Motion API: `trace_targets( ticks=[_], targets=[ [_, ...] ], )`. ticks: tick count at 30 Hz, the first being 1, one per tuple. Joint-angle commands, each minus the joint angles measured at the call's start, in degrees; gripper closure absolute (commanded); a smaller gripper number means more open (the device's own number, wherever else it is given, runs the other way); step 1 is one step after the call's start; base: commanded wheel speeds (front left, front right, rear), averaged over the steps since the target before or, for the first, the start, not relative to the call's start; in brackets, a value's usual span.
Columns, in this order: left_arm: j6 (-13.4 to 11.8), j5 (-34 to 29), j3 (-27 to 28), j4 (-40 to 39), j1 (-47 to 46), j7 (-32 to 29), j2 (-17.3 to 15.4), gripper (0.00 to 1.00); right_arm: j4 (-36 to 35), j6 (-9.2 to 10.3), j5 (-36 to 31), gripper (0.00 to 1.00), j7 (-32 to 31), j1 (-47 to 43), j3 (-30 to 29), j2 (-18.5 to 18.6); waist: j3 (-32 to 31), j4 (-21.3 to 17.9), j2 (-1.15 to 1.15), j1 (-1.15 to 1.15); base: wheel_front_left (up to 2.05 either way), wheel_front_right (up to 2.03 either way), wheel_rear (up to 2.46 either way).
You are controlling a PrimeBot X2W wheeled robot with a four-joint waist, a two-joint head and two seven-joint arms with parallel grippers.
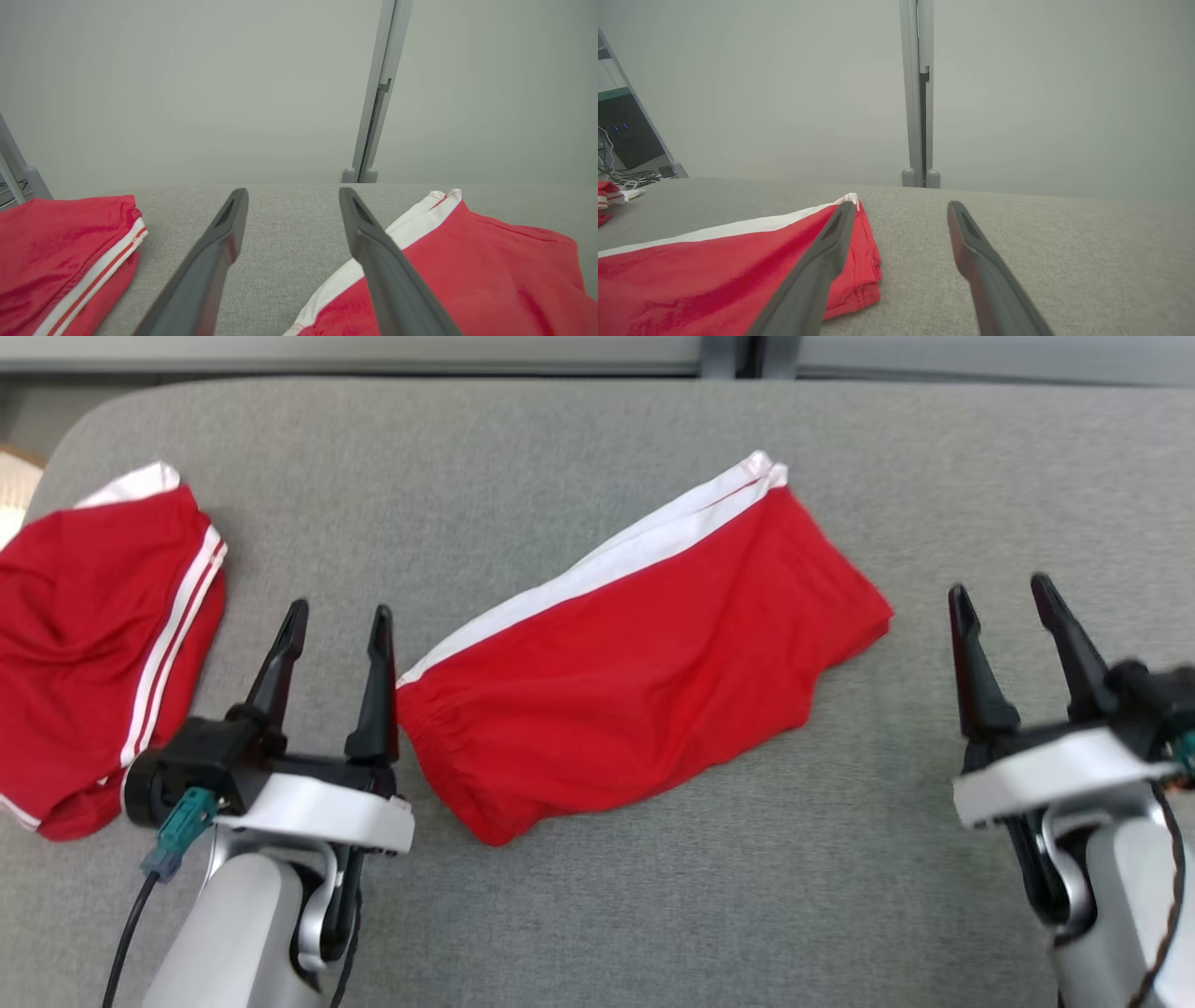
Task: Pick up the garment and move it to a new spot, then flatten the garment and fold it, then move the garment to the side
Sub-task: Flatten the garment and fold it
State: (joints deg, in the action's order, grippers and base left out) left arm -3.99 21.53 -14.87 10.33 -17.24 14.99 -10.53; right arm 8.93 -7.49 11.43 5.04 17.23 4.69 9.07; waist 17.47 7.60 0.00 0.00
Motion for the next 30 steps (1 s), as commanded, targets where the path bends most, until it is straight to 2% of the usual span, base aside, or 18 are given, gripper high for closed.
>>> trace_targets(
  ticks=[1,8,15,16,17,18,25,30],
  targets=[
    [0.46,-0.39,0.15,-0.14,-1.26,0.25,0.07,0.0,1.31,0.0,0.27,0.0,-0.41,1.87,0.68,0.69,2.3,1.97,0.0,0.0,0.0,0.0,0.0],
    [2.3,-1.04,1.07,0.74,-3.39,0.26,2.29,0.0,14.81,0.01,2.04,0.0,-2.44,11.23,5.07,2.65,4.54,4.13,0.0,0.0,0.0,0.0,0.0],
    [3.27,-2.48,2.66,0.58,-2.92,0.26,3.32,0.0,25.43,0.01,4.39,0.0,-7.46,14.13,8.28,2.44,4.65,4.42,0.0,0.0,0.0,0.0,0.0],
    [3.41,-2.6,2.84,0.52,-2.83,0.26,3.48,0.0,25.96,0.01,4.72,0.26,-7.5,14.3,8.6,2.48,4.65,4.38,0.0,0.0,0.0,0.0,0.0],
    [3.48,-2.85,3.04,0.46,-2.73,0.26,3.63,0.0,26.45,0.01,5.57,0.59,-7.86,14.33,9.08,2.24,4.61,4.32,0.0,0.0,0.0,0.0,0.0],
    [3.53,-3.1,3.24,0.39,-2.59,0.26,3.74,0.0,27.08,0.01,6.23,1.0,-8.55,14.18,9.62,2.12,4.56,4.24,0.0,0.0,0.0,0.0,0.0],
    [4.0,-3.85,4.57,0.33,-1.31,0.26,4.3,0.0,25.59,0.02,9.43,1.0,-3.88,11.93,9.51,1.88,3.65,3.01,0.0,0.0,0.0,0.0,0.0],
    [4.14,-4.4,5.69,-0.14,-0.37,0.26,3.85,0.0,23.38,0.02,10.63,1.0,-0.54,6.63,8.64,0.82,2.34,1.02,0.0,0.0,0.0,0.0,0.0]
  ],
)
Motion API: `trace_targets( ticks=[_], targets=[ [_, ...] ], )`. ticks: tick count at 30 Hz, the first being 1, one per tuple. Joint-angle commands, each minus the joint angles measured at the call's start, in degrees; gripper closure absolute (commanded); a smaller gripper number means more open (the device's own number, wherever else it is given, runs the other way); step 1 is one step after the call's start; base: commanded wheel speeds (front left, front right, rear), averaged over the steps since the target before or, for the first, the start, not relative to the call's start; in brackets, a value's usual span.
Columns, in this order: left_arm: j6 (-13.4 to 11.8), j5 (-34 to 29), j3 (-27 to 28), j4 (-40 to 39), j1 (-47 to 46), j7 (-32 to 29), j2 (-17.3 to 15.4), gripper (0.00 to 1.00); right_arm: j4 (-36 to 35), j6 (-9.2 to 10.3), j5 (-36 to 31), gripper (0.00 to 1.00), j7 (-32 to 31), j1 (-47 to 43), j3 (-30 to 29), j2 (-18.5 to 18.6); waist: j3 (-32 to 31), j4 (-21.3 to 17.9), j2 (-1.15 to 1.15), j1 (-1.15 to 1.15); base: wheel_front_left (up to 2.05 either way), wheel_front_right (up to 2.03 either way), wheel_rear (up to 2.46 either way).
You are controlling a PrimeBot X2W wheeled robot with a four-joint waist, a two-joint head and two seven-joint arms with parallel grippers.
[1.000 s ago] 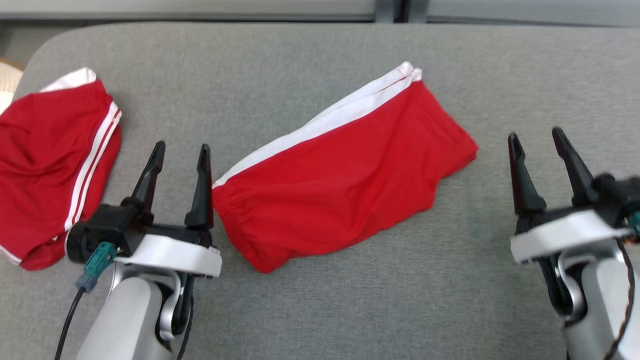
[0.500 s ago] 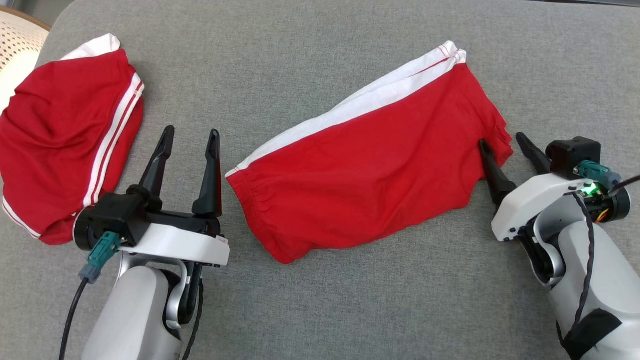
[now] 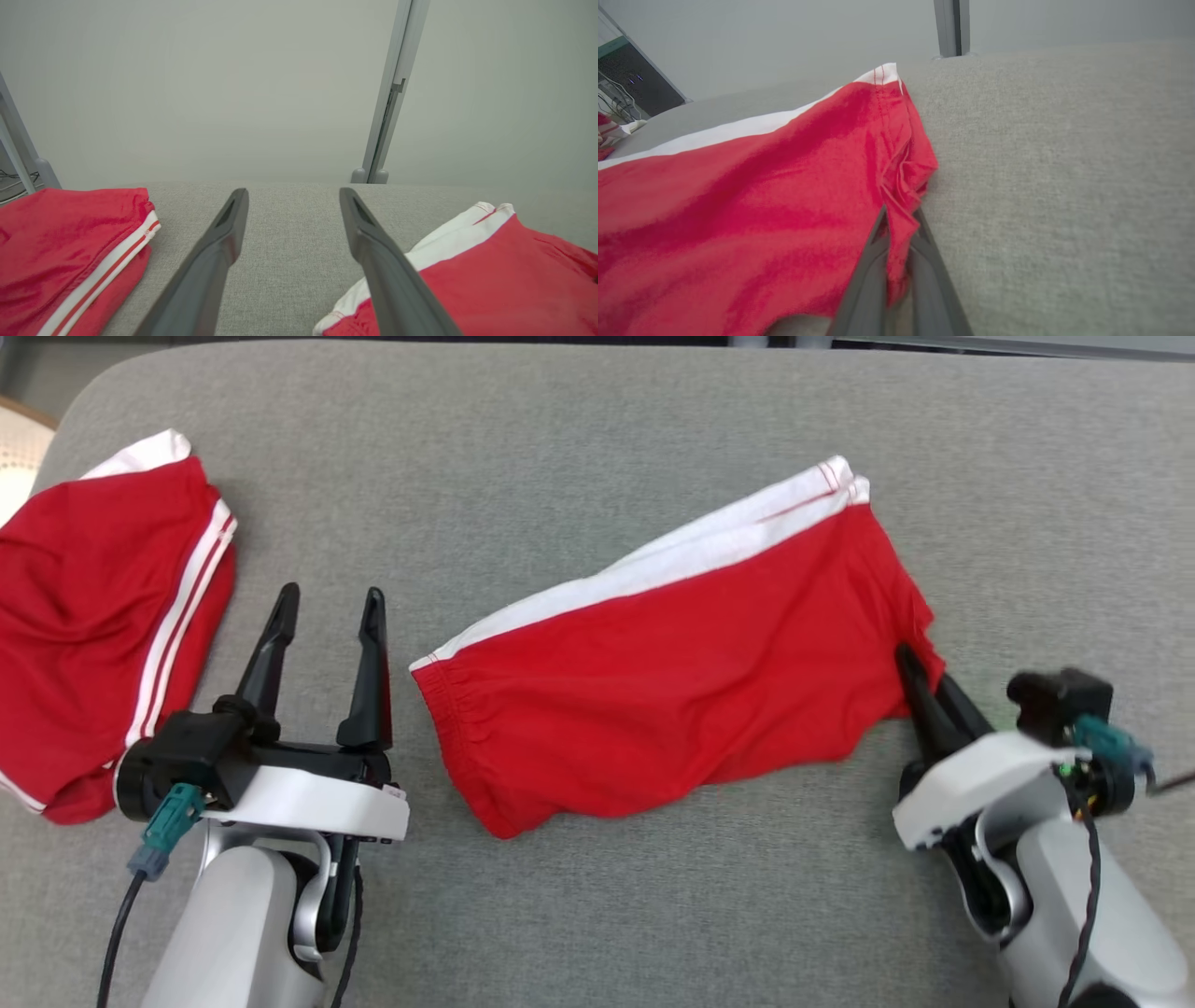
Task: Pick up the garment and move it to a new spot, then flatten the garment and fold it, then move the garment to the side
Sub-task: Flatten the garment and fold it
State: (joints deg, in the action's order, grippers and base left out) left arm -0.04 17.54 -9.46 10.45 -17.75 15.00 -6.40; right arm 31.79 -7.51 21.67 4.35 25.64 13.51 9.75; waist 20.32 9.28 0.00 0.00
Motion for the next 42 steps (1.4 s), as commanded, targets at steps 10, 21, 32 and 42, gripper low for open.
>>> trace_targets(
  ticks=[10,21,32,42],
  targets=[
    [-0.39,-0.5,0.78,-0.74,2.53,-0.36,-1.85,0.0,-3.7,0.07,1.49,1.0,4.2,-13.31,-6.33,-3.87,-3.35,-3.98,0.0,0.0,0.0,0.0,0.0],
    [-1.11,0.13,0.97,-2.71,4.05,-2.09,-3.1,0.0,-7.82,0.09,0.36,1.0,4.69,-22.07,-10.47,-6.51,-4.93,-5.75,0.0,0.0,0.0,0.0,0.0],
    [-1.8,0.58,0.34,-3.87,5.19,-3.27,-3.37,0.0,-10.45,0.07,-0.05,1.0,3.95,-21.65,-9.78,-6.77,-5.61,-6.11,0.0,0.0,0.0,0.0,0.0],
    [-1.43,0.91,-0.74,-3.07,5.09,-3.2,-3.14,0.0,-22.64,0.03,-5.16,1.0,-1.51,-12.67,1.16,-6.79,-6.86,-5.09,0.0,0.0,0.0,0.0,0.0]
  ],
)
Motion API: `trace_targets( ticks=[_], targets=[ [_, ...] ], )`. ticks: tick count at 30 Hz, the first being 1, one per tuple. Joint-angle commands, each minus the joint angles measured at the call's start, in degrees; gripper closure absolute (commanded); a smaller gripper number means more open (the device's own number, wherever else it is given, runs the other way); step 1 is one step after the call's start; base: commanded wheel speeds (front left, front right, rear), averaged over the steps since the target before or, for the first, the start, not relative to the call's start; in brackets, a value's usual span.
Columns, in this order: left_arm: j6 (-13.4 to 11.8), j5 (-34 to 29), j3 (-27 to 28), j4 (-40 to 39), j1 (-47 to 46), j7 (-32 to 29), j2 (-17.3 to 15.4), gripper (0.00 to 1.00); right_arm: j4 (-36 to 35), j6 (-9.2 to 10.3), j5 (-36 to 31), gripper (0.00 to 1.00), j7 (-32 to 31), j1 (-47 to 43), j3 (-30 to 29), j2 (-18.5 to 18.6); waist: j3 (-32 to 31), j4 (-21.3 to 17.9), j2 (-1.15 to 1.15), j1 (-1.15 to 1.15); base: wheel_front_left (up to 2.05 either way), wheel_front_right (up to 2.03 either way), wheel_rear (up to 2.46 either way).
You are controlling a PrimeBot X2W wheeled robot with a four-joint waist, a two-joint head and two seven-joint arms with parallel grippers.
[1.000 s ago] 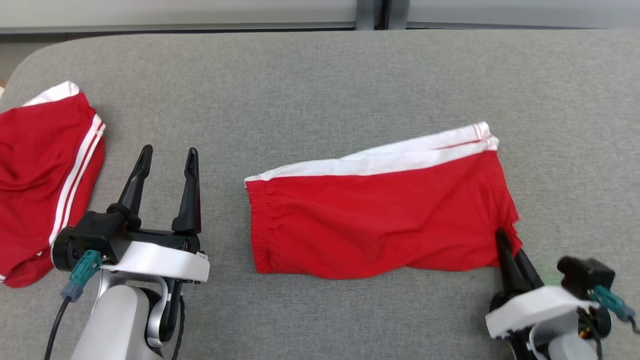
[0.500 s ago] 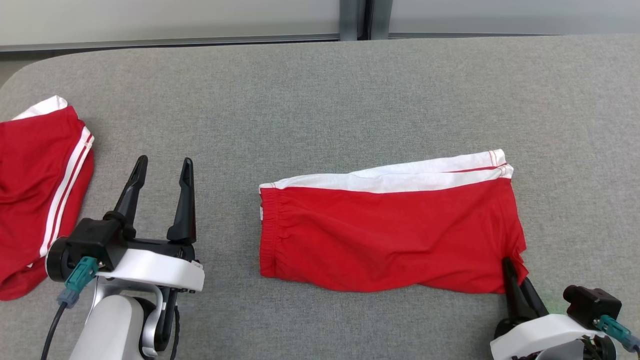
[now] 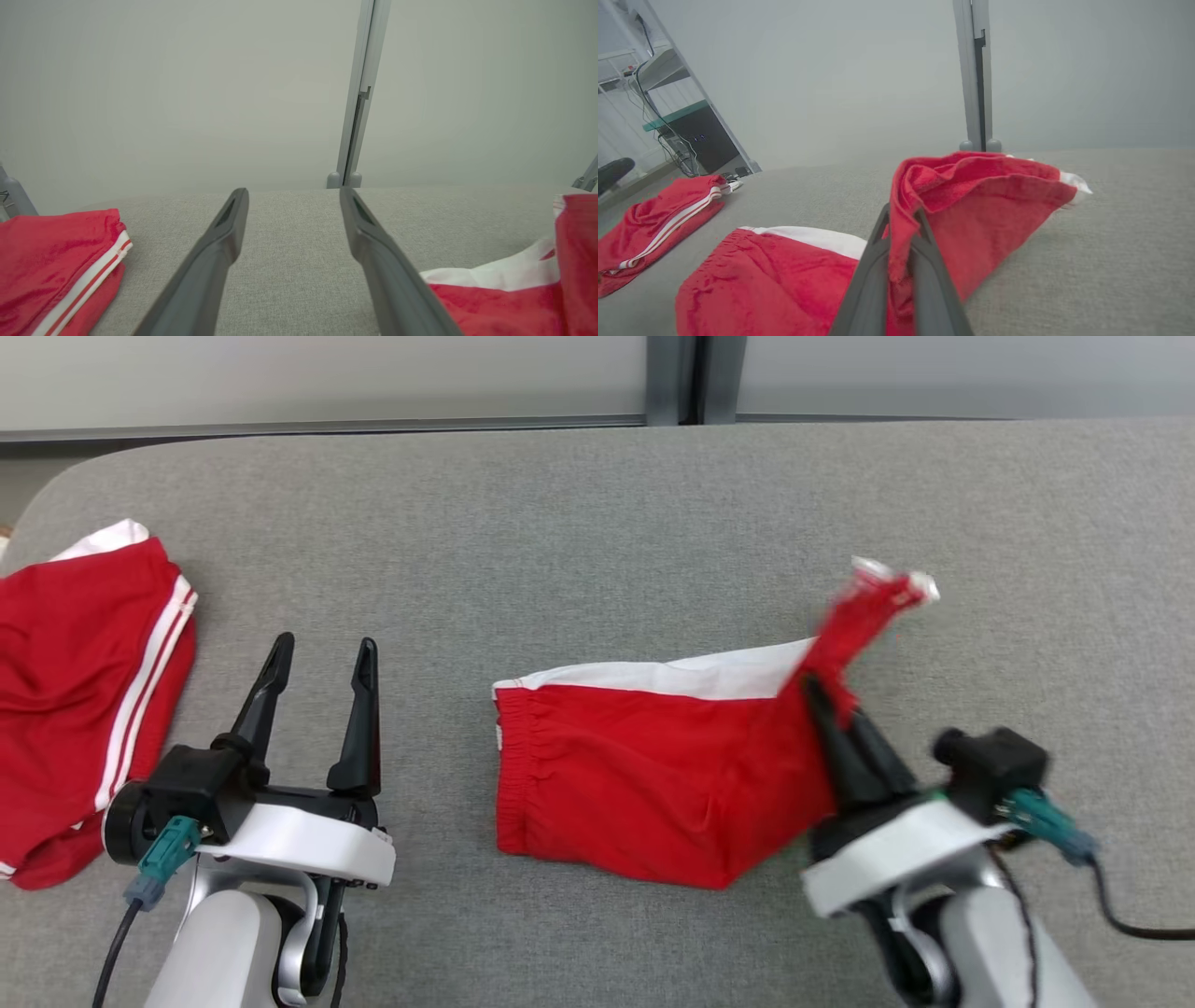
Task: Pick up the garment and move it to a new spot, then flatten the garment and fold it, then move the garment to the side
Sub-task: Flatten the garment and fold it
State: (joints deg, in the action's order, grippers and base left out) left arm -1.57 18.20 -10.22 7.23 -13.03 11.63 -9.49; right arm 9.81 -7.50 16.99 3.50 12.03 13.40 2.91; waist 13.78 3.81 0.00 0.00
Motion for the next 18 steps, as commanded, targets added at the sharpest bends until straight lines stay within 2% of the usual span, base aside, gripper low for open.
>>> trace_targets(
  ticks=[1,5,6,10,18],
  targets=[
    [0.14,0.33,-0.11,0.26,0.34,0.25,0.03,0.0,-1.34,0.02,-0.43,1.0,-1.15,1.89,3.37,0.03,-0.49,0.6,0.0,0.0,0.0,0.0,0.0],
    [0.23,0.44,-0.78,0.86,0.19,0.53,0.39,0.0,-1.56,0.02,1.46,1.0,-2.72,4.99,11.54,0.1,-1.1,2.05,0.0,0.0,0.0,0.0,0.0],
    [0.21,0.56,-0.87,1.13,0.3,0.62,0.42,0.0,-0.5,0.02,2.3,1.0,-3.44,5.83,15.6,0.07,-1.21,2.66,0.0,0.0,0.0,0.0,0.0],
    [0.41,0.67,-1.44,1.58,0.65,0.96,0.83,0.0,2.62,0.02,4.1,1.0,-4.53,5.86,22.18,0.11,-1.17,3.94,0.0,0.0,0.0,0.0,0.0],
    [0.07,1.02,-1.71,2.17,0.49,1.55,1.21,0.0,7.64,0.02,6.89,1.0,-3.85,6.25,28.55,0.54,-0.51,4.7,0.0,0.0,0.0,0.0,0.0]
  ],
)
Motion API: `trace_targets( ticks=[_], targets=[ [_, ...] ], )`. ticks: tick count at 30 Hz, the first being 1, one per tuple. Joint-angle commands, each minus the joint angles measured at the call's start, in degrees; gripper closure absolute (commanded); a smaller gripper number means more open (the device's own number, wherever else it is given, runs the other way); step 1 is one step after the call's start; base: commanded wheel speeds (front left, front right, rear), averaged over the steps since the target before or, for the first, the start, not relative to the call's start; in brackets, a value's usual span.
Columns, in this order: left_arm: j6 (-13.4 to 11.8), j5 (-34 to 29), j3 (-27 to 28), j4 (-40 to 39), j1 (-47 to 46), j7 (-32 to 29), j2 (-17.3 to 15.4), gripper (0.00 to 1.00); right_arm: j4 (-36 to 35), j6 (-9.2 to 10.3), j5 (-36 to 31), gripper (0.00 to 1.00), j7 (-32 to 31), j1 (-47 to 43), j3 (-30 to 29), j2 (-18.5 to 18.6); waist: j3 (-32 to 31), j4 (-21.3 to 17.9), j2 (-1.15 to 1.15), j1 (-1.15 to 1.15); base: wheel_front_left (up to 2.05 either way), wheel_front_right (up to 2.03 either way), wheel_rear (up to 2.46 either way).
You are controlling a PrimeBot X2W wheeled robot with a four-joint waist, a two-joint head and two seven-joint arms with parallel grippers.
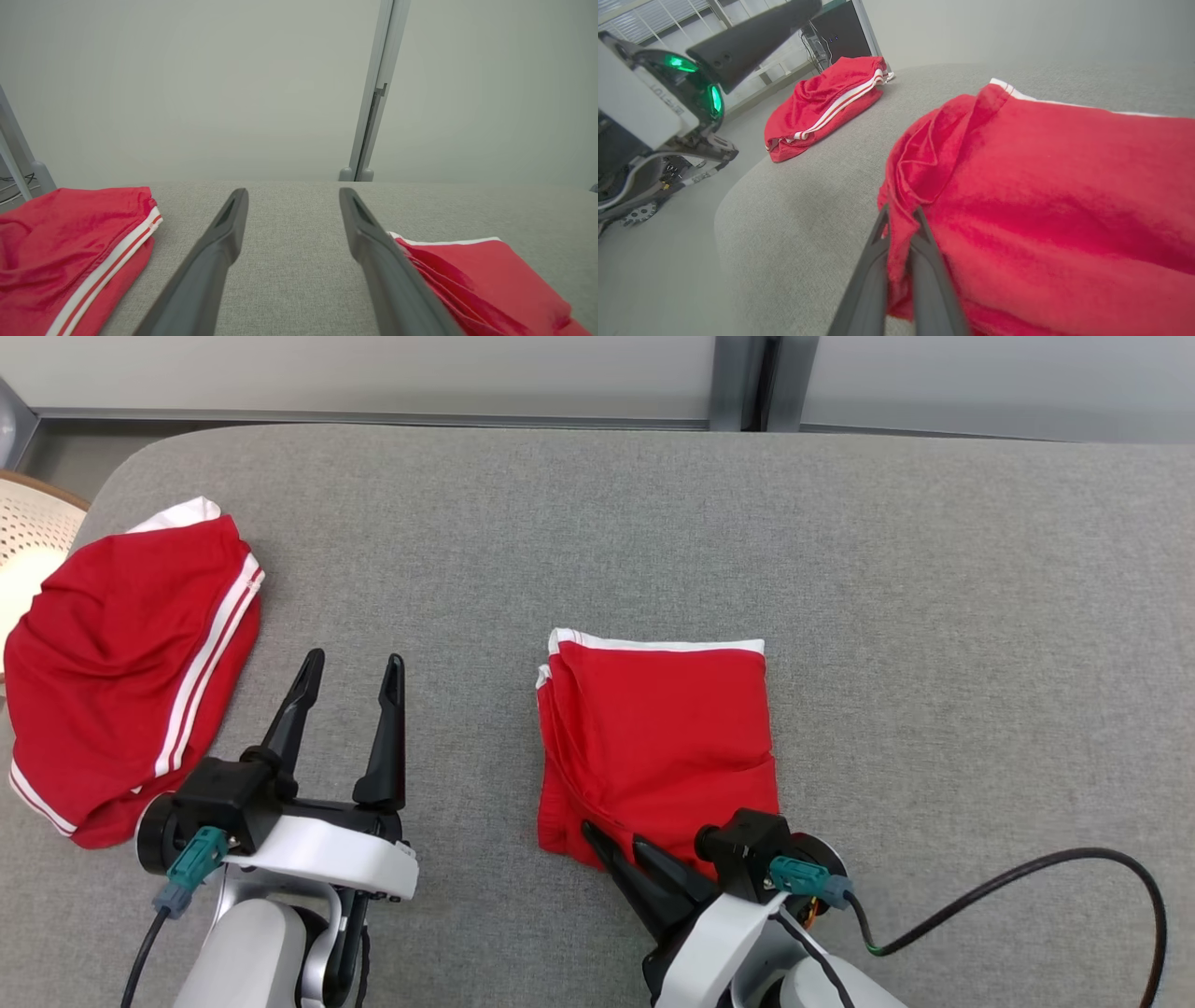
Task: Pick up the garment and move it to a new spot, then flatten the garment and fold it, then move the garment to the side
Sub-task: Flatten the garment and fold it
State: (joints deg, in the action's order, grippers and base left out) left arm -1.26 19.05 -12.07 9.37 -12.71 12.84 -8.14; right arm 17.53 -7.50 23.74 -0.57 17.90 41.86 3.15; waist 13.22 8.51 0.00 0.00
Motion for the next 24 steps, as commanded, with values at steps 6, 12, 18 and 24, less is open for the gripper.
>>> trace_targets(
  ticks=[6,12,18,24],
  targets=[
    [-0.26,0.27,-0.02,0.4,-0.38,0.47,-0.29,0.0,-0.05,0.02,0.27,0.0,3.74,2.29,1.69,0.6,0.22,-0.11,0.0,0.0,0.0,0.0,0.0],
    [-0.49,0.43,0.07,0.67,-0.1,0.63,-0.79,0.0,-4.41,0.02,-0.08,0.0,8.54,3.07,0.83,1.05,-0.45,-0.79,0.0,0.0,0.0,0.0,0.0],
    [-1.02,0.44,0.13,0.58,0.49,0.3,-1.37,0.0,-9.03,0.02,-1.96,0.0,11.41,0.85,-7.86,2.0,-1.48,-1.79,0.0,0.0,0.0,0.0,0.0],
    [-1.81,0.25,0.54,0.14,1.6,-0.13,-2.44,0.0,-12.41,0.02,-6.01,0.0,10.68,-3.95,-23.39,3.14,-2.6,-3.14,0.0,0.0,0.0,0.0,0.0]
  ],
)
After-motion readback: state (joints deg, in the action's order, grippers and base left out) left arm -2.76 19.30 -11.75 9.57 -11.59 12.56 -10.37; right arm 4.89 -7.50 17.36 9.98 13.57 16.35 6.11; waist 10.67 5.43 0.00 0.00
